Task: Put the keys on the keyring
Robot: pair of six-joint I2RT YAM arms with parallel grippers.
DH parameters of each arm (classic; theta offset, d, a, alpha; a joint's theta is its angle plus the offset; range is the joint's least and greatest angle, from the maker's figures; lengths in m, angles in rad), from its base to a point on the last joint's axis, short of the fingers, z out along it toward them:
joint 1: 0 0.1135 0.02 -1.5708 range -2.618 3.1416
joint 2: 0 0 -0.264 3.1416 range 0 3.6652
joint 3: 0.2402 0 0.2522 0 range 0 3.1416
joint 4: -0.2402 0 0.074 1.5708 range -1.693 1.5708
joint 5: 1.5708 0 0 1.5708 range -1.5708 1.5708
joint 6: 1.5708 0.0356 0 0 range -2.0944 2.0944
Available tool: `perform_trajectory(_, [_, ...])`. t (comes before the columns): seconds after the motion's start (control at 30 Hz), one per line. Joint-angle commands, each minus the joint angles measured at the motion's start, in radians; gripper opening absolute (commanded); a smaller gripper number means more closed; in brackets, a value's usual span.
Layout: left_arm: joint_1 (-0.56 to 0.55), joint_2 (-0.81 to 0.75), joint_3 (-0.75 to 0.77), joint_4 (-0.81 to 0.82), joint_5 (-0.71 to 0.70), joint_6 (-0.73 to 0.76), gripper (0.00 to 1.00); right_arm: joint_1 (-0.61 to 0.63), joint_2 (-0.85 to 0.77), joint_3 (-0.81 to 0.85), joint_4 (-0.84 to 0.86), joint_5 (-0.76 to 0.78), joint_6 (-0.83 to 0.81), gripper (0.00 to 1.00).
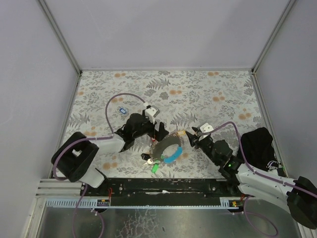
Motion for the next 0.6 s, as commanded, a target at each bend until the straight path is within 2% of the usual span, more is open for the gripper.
perform_trajectory(0.0, [0.052, -0.107, -0.025, 0.010, -0.150, -0.093, 1.00, 0.002, -0.007, 0.019, 0.066, 0.013, 0.011, 0.46])
perform_trajectory(0.17, [0.097, -0.204, -0.039, -0.062, -0.327, -0.192, 1.00, 0.002, -0.001, 0.022, 0.063, 0.002, 0.012, 0.46])
perform_trajectory(0.3, [0.103, -0.251, -0.009, -0.166, -0.616, -0.305, 1.00, 0.002, 0.001, 0.025, 0.060, -0.004, 0.012, 0.46])
perform_trajectory(0.4, [0.105, -0.223, 0.106, -0.393, -0.882, -0.485, 1.00, 0.002, -0.001, 0.025, 0.061, -0.010, 0.013, 0.46])
perform_trajectory(0.47, [0.105, -0.184, 0.193, -0.580, -0.941, -0.484, 1.00, 0.002, 0.002, 0.026, 0.062, -0.013, 0.013, 0.46])
perform_trajectory(0.57, [0.105, -0.117, 0.289, -0.734, -1.039, -0.517, 1.00, 0.002, 0.005, 0.026, 0.063, -0.021, 0.013, 0.46])
